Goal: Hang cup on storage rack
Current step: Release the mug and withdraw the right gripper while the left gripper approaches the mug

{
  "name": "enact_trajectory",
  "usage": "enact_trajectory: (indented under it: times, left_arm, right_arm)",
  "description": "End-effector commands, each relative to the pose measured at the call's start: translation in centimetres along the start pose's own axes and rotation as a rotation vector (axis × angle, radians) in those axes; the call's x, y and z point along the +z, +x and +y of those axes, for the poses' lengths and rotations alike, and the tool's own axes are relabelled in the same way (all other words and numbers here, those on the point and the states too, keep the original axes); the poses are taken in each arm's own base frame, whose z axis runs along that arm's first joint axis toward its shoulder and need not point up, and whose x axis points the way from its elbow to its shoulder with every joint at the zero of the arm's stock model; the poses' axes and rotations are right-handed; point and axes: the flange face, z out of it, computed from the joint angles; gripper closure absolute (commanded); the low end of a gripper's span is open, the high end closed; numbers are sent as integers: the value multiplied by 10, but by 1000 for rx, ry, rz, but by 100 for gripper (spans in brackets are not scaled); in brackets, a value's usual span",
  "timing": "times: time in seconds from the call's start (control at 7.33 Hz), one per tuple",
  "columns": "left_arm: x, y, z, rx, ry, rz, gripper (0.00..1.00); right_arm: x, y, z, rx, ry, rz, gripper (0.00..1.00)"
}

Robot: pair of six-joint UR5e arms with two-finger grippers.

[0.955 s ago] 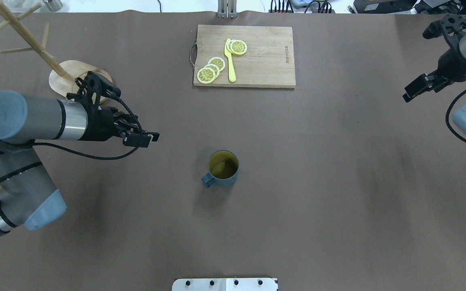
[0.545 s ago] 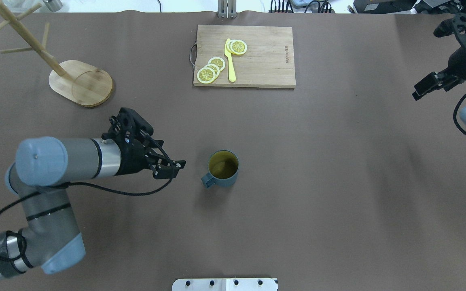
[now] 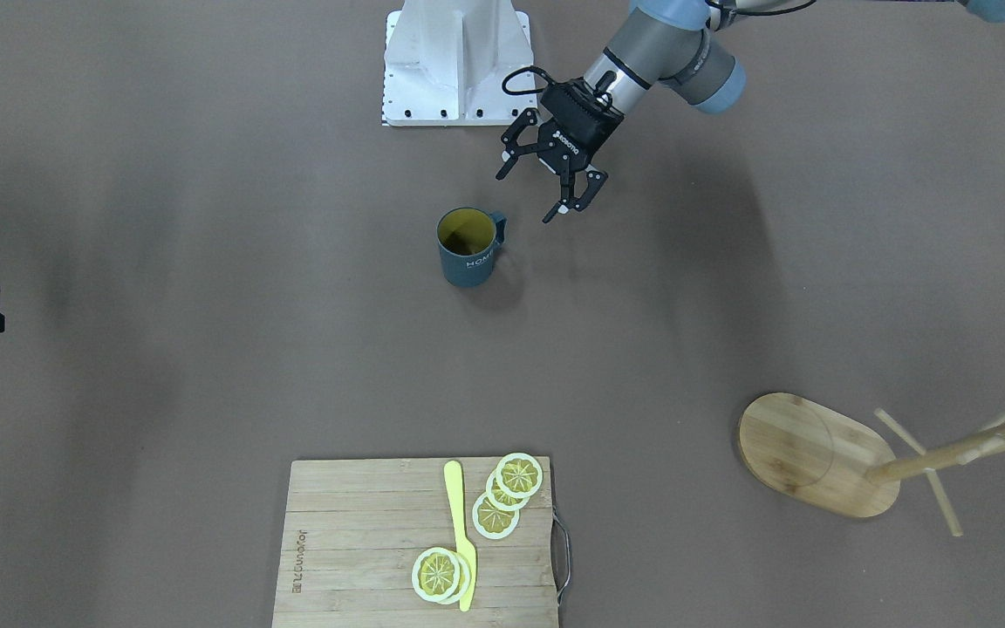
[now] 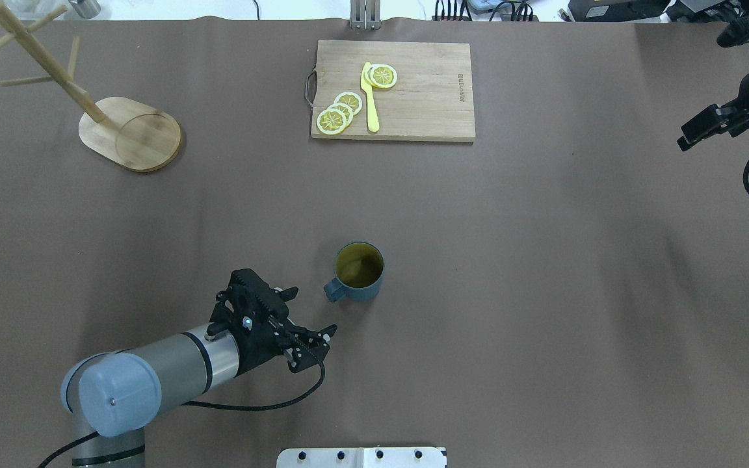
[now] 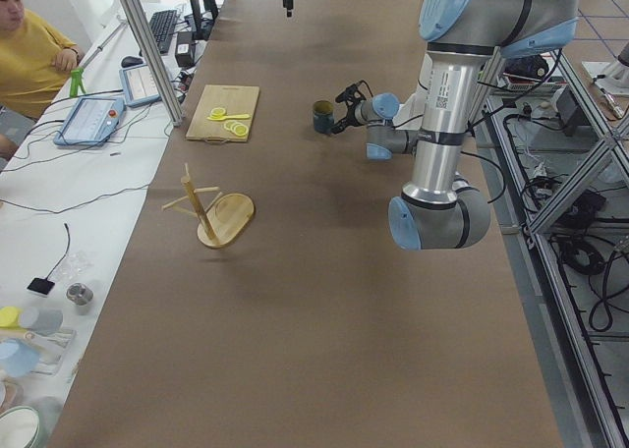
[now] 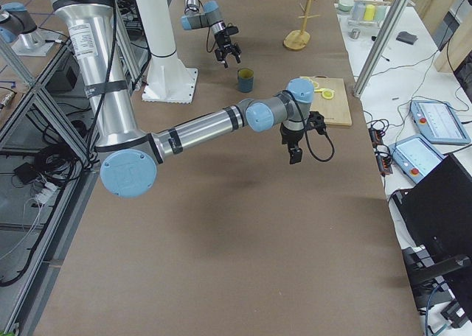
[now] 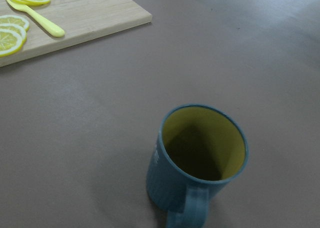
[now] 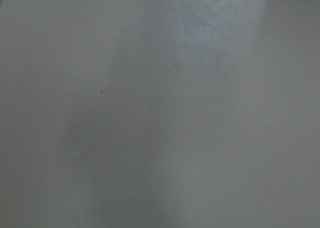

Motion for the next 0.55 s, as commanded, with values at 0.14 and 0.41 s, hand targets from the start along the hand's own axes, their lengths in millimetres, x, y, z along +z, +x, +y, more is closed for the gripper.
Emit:
enact_trajectory:
  times: [0.14, 0.41]
  left_arm:
    - [17, 18, 1, 83, 25, -19, 9]
    - [27, 1, -15, 109, 45, -56, 9]
  right_arm:
    - [3, 1, 0, 0, -6, 1, 0]
    - [6, 3, 0, 1, -10, 2, 0]
